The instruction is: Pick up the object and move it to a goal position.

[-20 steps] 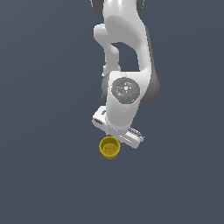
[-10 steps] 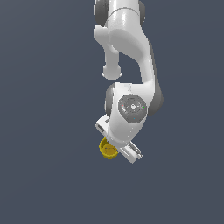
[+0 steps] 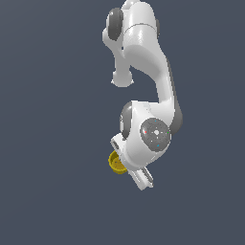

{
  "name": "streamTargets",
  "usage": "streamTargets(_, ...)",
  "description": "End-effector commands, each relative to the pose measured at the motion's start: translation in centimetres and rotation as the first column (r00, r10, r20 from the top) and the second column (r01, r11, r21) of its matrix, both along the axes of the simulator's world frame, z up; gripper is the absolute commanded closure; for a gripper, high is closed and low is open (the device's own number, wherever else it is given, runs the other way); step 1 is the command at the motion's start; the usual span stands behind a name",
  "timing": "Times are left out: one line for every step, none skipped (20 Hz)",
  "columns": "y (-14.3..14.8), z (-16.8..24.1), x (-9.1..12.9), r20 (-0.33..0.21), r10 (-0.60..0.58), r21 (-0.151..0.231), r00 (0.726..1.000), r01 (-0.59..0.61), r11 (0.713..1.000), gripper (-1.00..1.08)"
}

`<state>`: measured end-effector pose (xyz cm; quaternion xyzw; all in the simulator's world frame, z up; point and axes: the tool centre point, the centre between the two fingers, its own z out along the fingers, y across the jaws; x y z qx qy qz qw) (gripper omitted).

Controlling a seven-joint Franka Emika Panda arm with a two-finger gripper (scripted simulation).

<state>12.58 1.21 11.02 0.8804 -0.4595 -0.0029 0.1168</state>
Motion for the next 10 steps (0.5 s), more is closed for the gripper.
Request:
streamTargets(0.11,-0.31,0.31,0.006,-0.037,-0.018,0.999,0.037,0.999,-0.2)
streamTargets(0.16,-0.42,0.4,0.007,-0.048,-0.023,0.999,0.048,0.999,-0.2)
streamTargets(0.21,-0.52,0.48,0.009,-0.058,-0.028,0.998,0.058,0.998,-0.2)
streamTargets(0.25,-0.61,0.55,0.011,-0.067,-0.033,0.998,0.067,0.997,-0.2)
streamTargets(0.29,-0.69,0.61,0.013,-0.075,-0.037,0.997,0.075,0.996,-0.2)
streamTargets(0.33,-0.75,0.66,0.014,-0.082,-0.04,0.997,0.082,0.996,-0.2)
streamTargets(0.36,-0.81,0.71,0.015,-0.088,-0.043,0.996,0.088,0.995,-0.2)
streamTargets(0.38,-0.86,0.74,0.016,-0.092,-0.046,0.996,0.093,0.995,-0.2)
streamTargets(0.4,-0.89,0.77,0.017,-0.096,-0.048,0.995,0.097,0.994,-0.2)
streamTargets(0.41,-0.92,0.79,0.018,-0.099,-0.049,0.995,0.099,0.994,-0.2)
